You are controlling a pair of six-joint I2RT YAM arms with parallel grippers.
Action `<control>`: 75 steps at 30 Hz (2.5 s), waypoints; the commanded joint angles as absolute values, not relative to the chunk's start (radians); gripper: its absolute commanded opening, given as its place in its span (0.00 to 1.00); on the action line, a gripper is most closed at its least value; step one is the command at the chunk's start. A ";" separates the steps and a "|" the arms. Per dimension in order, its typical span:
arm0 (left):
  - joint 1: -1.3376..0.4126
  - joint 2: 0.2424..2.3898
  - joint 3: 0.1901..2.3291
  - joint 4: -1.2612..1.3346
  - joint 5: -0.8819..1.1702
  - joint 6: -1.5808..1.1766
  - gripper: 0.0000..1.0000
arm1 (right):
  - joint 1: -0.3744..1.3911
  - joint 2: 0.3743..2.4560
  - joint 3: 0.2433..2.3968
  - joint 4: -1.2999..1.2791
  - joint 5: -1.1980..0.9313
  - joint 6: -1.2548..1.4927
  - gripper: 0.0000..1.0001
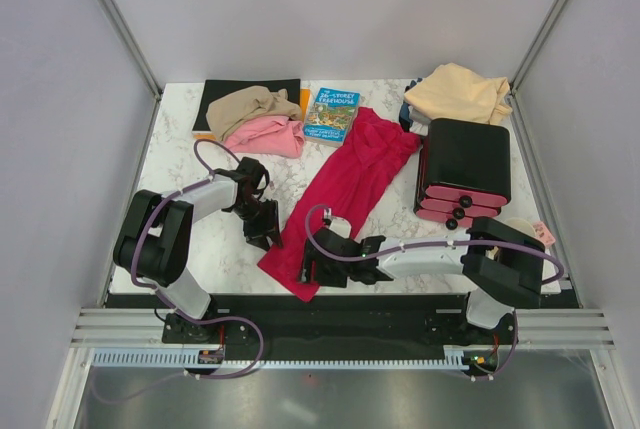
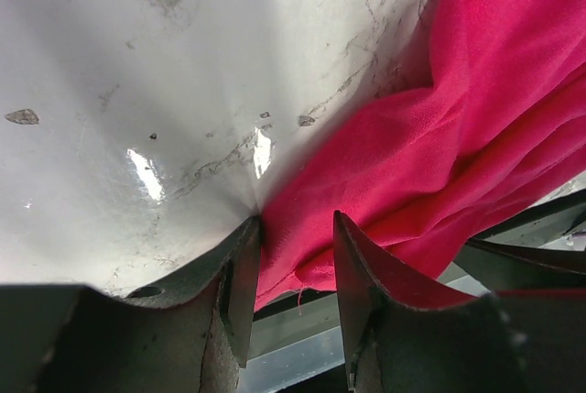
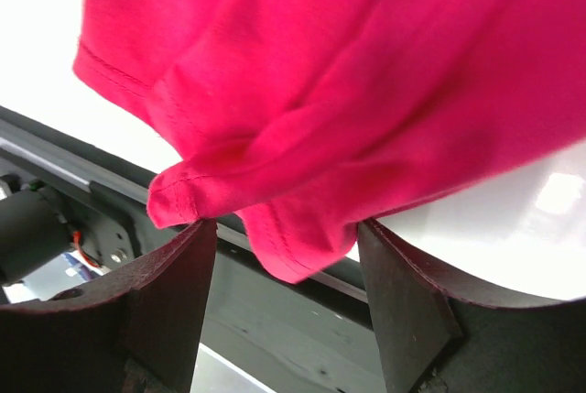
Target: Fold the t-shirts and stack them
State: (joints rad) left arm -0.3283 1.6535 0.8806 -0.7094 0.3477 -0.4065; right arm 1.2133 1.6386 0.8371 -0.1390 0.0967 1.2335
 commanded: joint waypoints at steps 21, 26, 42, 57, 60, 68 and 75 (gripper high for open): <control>-0.337 1.655 0.856 -0.646 0.347 -0.396 0.02 | 1.209 1.615 0.917 -0.270 0.178 1.189 0.00; -0.336 1.595 0.883 -0.658 0.379 -0.408 0.02 | 1.198 1.552 0.957 -0.308 0.216 1.166 0.00; -0.362 1.597 1.281 -0.788 0.318 -0.457 0.02 | 1.085 1.416 1.052 -0.471 0.364 1.095 0.00; -0.400 1.880 1.638 -0.821 0.336 -0.437 0.02 | 0.891 1.453 1.080 -0.488 0.379 0.940 0.00; -0.419 1.936 1.693 -0.822 0.337 -0.430 0.02 | 0.879 1.477 1.098 -0.488 0.385 0.920 0.00; -0.448 2.042 1.815 -0.825 0.342 -0.410 0.02 | 0.838 1.520 1.132 -0.482 0.403 0.864 0.00; -0.462 2.132 1.891 -0.825 0.331 -0.402 0.02 | 0.799 1.594 1.137 -0.450 0.399 0.816 0.00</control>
